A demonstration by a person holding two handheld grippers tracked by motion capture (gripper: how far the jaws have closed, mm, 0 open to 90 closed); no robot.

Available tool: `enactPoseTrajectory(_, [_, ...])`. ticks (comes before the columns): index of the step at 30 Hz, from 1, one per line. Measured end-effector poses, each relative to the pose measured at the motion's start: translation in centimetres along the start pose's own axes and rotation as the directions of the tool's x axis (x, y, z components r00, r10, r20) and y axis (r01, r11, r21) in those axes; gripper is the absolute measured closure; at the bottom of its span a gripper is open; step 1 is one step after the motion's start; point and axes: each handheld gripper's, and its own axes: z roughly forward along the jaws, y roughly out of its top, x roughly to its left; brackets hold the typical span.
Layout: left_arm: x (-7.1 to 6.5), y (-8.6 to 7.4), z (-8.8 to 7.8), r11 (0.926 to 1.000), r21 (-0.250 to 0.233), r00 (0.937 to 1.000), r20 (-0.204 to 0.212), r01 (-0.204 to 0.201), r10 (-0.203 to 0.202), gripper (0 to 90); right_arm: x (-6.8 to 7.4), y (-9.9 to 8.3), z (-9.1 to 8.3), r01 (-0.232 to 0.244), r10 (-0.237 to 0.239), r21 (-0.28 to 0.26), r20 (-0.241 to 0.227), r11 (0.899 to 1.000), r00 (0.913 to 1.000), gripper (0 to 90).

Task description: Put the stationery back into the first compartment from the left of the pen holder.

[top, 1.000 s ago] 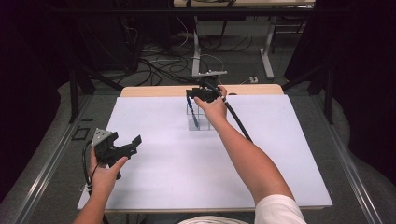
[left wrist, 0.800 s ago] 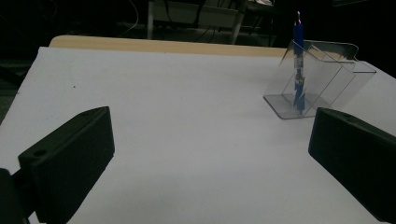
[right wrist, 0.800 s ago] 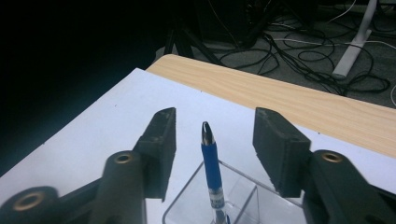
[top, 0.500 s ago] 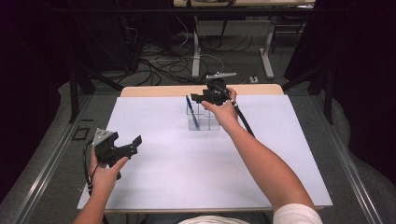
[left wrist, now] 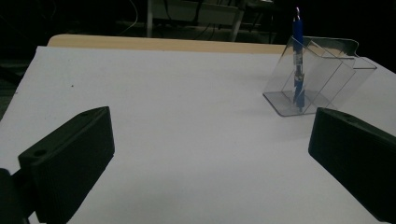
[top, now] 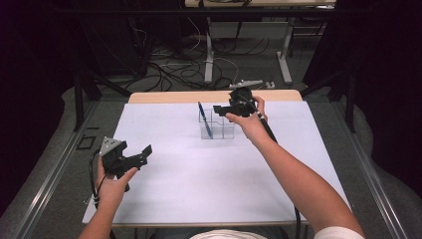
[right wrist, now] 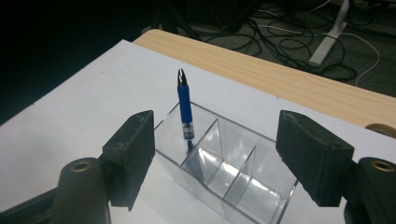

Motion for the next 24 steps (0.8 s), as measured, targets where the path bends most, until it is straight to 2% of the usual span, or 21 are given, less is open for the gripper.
enactPoseTrajectory(2, [0.0, 0.0, 0.0, 1.0000, 0.001, 1.0000, -0.001, -0.003, 0.003, 0.4, -0.1, -0.3, -0.6, -0.010, 0.010, -0.006, -0.013, 1.000, 0.9999, 25.5])
enactPoseTrajectory(3, [0.0, 0.0, 0.0, 1.0000, 0.001, 1.0000, 0.000, -0.003, 0.003, 0.4, -0.3, -0.4, -0.9, 0.000, 0.000, -0.008, -0.015, 1.000, 0.9999, 22.9])
enactPoseTrajectory(5, [0.0, 0.0, 0.0, 1.0000, 0.003, 1.0000, 0.001, -0.005, 0.005, 0.4, -0.4, -0.8, -1.5, 0.020, -0.020, 0.000, -0.006, 1.000, 0.9998, 15.5])
enactPoseTrajectory(8, [-0.1, 0.0, 0.0, 1.0000, 0.003, 1.0000, 0.001, -0.007, 0.007, 0.4, -0.7, -1.3, -2.4, 0.037, -0.037, -0.003, 0.012, 0.999, 0.9992, 13.9])
enactPoseTrajectory(13, [-0.1, 0.0, 0.0, 1.0000, 0.003, 1.0000, 0.000, -0.007, 0.007, 0.4, -1.3, -2.7, -4.1, 0.036, -0.036, -0.012, 0.026, 0.999, 0.9990, 0.0])
enactPoseTrajectory(21, [-0.1, 0.0, -0.1, 1.0000, -0.005, 1.0000, -0.004, 0.000, 0.000, 0.3, -2.4, -5.7, -7.3, 0.008, -0.006, -0.050, 0.045, 0.999, 0.9989, 0.0])
enactPoseTrajectory(24, [-0.1, 0.0, -0.2, 1.0000, -0.005, 1.0000, -0.007, 0.002, -0.002, 0.3, -2.8, -7.1, -8.3, 0.016, -0.013, -0.053, 0.066, 0.998, 0.9978, 0.0])
